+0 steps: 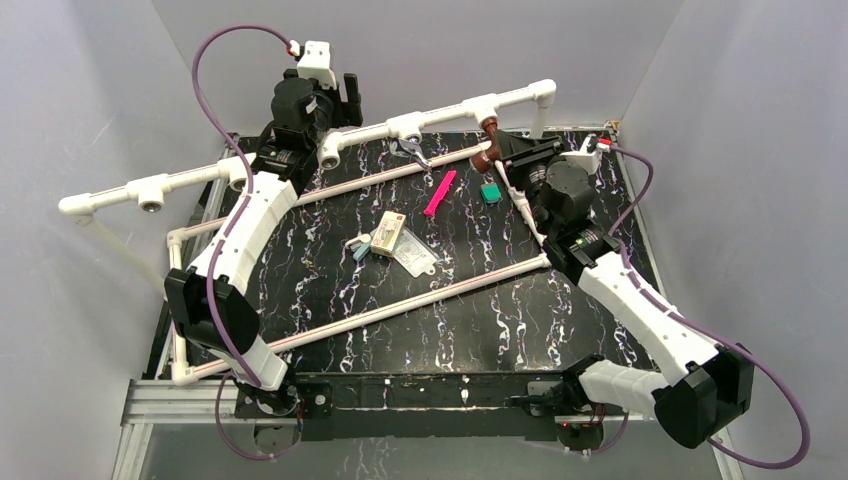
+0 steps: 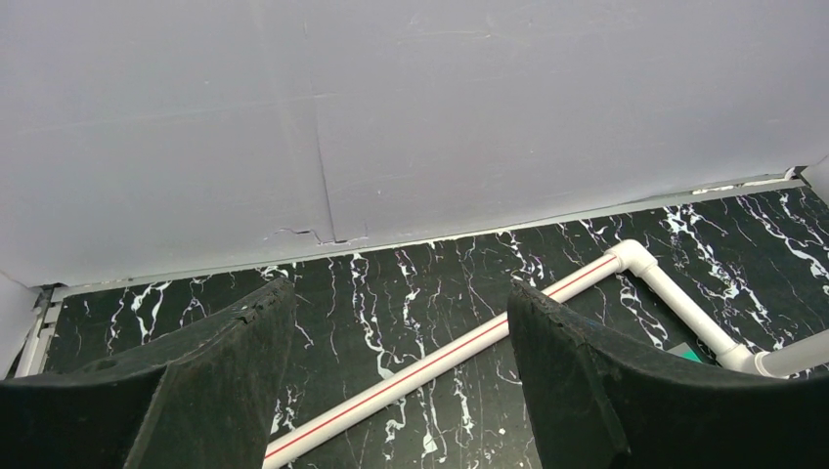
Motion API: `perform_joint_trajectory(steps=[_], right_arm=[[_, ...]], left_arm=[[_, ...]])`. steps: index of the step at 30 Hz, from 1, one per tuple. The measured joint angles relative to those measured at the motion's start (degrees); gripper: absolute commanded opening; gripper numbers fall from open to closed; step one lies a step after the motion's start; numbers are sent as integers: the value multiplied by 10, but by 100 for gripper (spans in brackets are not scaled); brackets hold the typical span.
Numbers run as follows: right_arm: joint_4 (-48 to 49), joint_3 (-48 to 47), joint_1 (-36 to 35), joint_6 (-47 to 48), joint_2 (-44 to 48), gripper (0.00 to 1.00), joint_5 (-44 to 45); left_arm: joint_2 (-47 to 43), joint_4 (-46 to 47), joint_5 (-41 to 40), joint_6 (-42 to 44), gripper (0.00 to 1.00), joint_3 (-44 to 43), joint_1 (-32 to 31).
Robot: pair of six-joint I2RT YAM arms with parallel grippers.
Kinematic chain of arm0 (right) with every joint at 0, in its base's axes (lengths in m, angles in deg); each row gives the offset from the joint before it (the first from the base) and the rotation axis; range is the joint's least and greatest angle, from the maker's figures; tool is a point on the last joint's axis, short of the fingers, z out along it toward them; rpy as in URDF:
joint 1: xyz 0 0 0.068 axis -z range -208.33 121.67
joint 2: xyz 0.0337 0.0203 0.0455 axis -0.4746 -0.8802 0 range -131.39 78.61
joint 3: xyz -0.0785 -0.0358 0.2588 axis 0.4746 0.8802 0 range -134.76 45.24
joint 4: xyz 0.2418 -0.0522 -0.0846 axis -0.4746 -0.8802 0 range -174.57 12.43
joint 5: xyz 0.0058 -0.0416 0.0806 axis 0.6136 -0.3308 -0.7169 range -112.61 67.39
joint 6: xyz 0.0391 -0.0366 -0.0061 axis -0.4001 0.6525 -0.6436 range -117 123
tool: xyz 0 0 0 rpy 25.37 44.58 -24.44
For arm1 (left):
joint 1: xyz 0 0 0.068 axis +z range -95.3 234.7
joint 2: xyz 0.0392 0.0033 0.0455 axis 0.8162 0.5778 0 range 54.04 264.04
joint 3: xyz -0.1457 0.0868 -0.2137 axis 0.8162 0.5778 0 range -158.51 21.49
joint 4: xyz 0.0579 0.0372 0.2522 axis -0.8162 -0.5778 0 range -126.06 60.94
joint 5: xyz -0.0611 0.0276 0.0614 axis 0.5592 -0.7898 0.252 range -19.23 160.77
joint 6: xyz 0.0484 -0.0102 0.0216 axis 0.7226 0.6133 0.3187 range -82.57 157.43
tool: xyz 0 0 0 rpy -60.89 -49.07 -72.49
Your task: Install the water faucets
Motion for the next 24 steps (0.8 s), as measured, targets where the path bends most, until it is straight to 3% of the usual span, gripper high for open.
perform_joint_trajectory(steps=[17,23,24], right_arm=[[6,33,5,-205,10,1,-7],[13,39,10,-234,11,2,-18],[13,39,10,-231,11,9,-17]], left_arm=[[-1,-3,6,-2,77,1,0],[-2,-5,9,-3,77,1,0],[-2,-5,9,-3,77,1,0]])
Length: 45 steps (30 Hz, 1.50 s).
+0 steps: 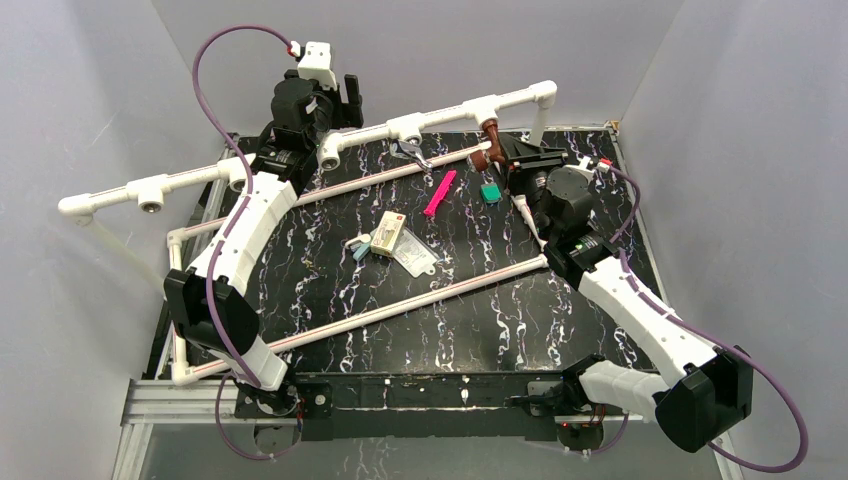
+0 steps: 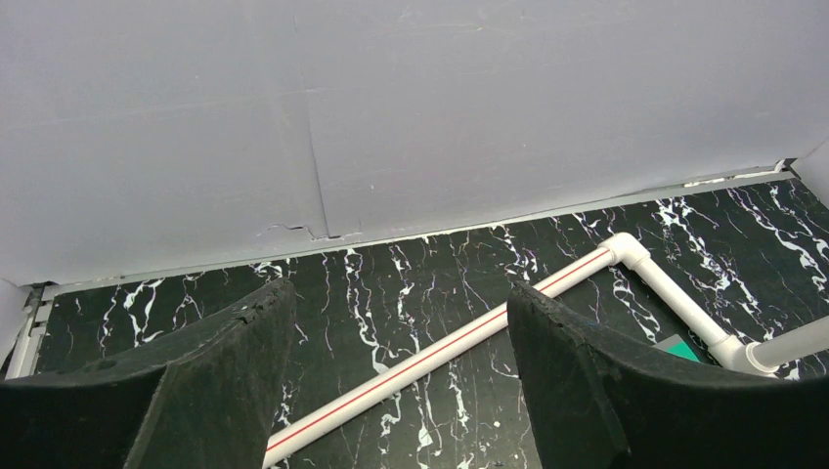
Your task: Install the water faucets
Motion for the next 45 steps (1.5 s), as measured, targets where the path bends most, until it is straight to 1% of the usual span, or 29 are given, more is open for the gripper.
perform_joint_trajectory(steps=[3,5,11,14,21,25,32,35,38,45], right_arm=[[-3,-3,0,17,2,29,1],[-7,-4,0,33,7,40,0],[-17,-4,-7,77,26,67,-16],[-24,-4,-12,101,45,75,-23],[-54,-6,-17,165,80,80,-28],[-99,-28,-18,236,93,81,-16],[-138,-29,-18,387,130,81,21],[-141,-29,-18,465,143,83,27],[-141,-33,-18,569,147,86,18],[-139,-48,-18,872,146,90,-71]], left_arm=[[0,0,0,0,77,0,0],[0,-2,0,-1,77,0,0],[-1,-8,3,-2,77,-1,-2],[-1,-9,3,-2,77,-1,-2],[0,-9,3,-2,77,-2,-2],[0,-9,3,-2,77,-2,-2],[0,-9,3,-2,77,-2,-2],[1,-11,3,-2,77,-4,-2],[2,-12,3,-2,77,-5,-2],[2,-13,3,-2,77,-5,-2]])
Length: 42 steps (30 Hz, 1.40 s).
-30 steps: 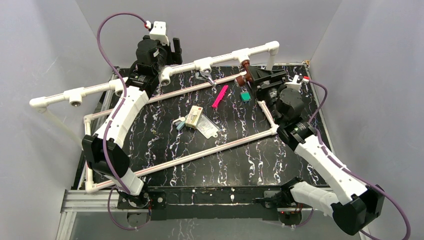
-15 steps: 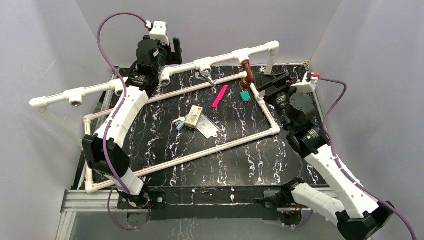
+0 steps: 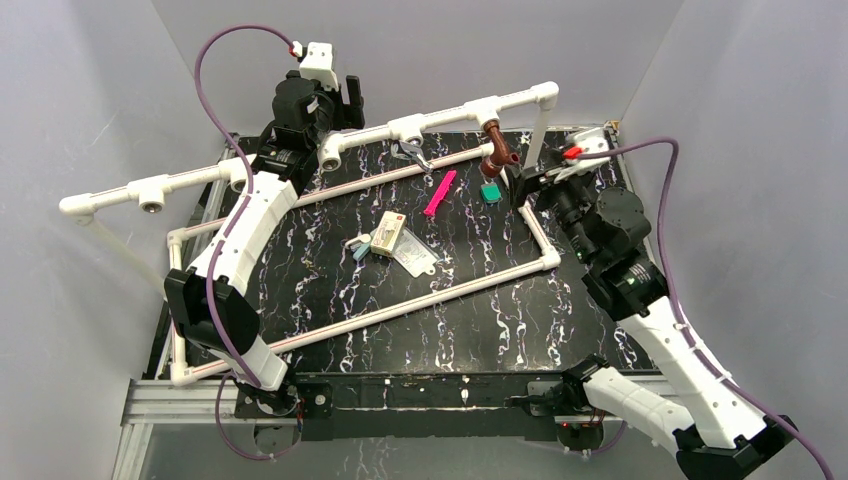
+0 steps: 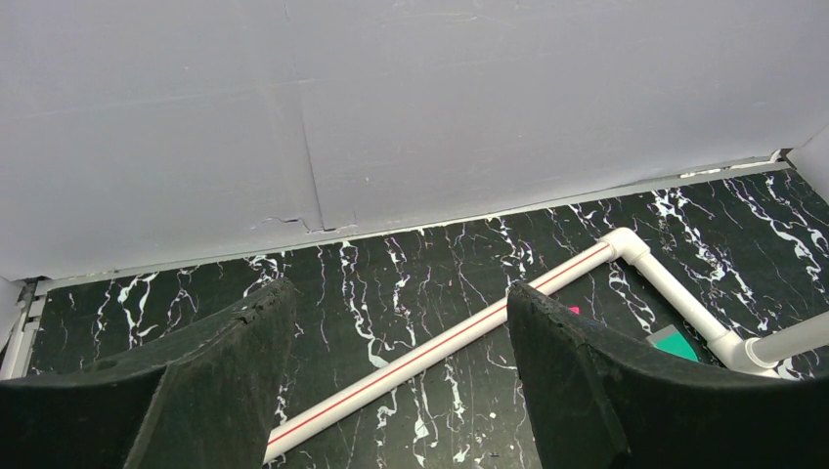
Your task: Install the water faucets
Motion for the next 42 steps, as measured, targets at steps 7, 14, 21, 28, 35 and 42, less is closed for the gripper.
perform_joint_trajectory(steps=[7,14,21,28,35,42], right_arm=[[-46,-25,0,315,1,91,-100],[-99,-46,0,589,-4,91,-133],[-103,-31,-5,821,-23,88,-109],[-108,-29,-26,959,-70,85,-73],[-128,-52,-61,1022,-120,87,-43],[-139,-71,-87,1047,-143,86,-23]], left_arm=[[0,0,0,0,77,0,0],[0,0,0,0,77,0,0],[0,0,2,0,77,0,0],[0,0,2,0,77,-1,0],[0,0,2,0,77,1,0],[-1,1,5,1,77,1,0]])
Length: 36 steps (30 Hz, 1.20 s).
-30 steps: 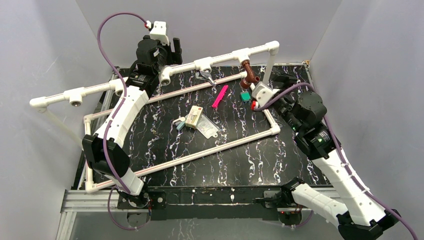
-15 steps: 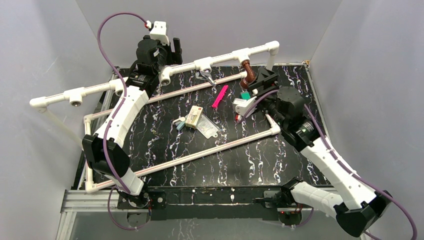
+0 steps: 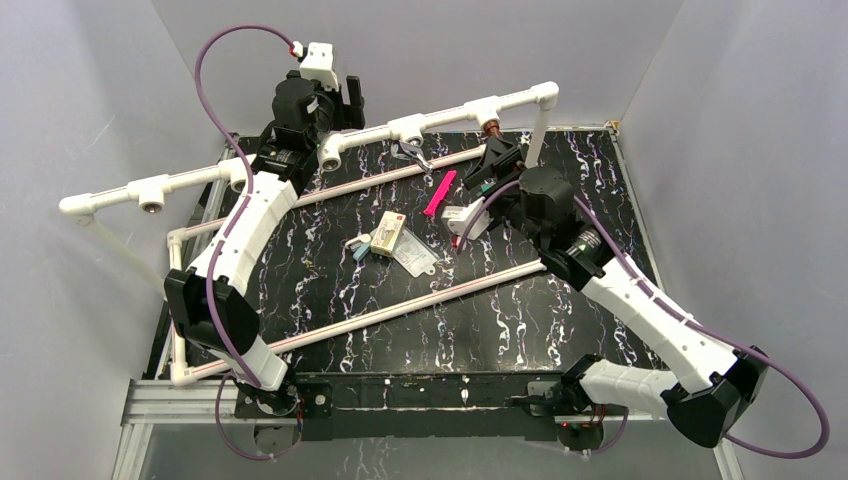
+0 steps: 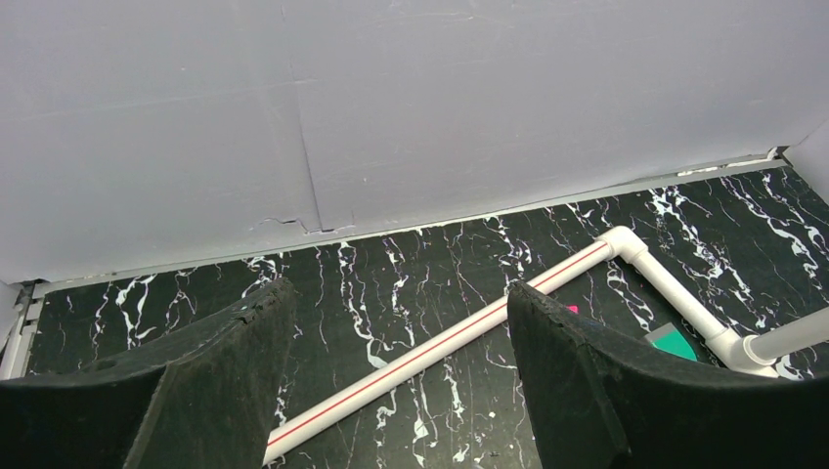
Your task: Install the water faucets
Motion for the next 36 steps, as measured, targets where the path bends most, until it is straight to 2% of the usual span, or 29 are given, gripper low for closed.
perform_joint_trajectory(steps=[6,11,16,22,29,36], right_arm=[[0,0,-3,2,-13,77,11],[-1,0,-4,2,-19,62,21],[4,0,-9,2,-23,39,24],[43,18,-21,9,-17,3,34],[130,62,-25,-52,-6,1,44],[234,93,-26,-256,5,1,36]], left_arm=[[0,1,2,1,77,1,0],[0,2,3,1,77,1,0],[0,4,4,3,77,1,0],[0,6,4,5,77,1,1],[0,7,4,5,77,1,1],[0,8,6,5,77,1,2]])
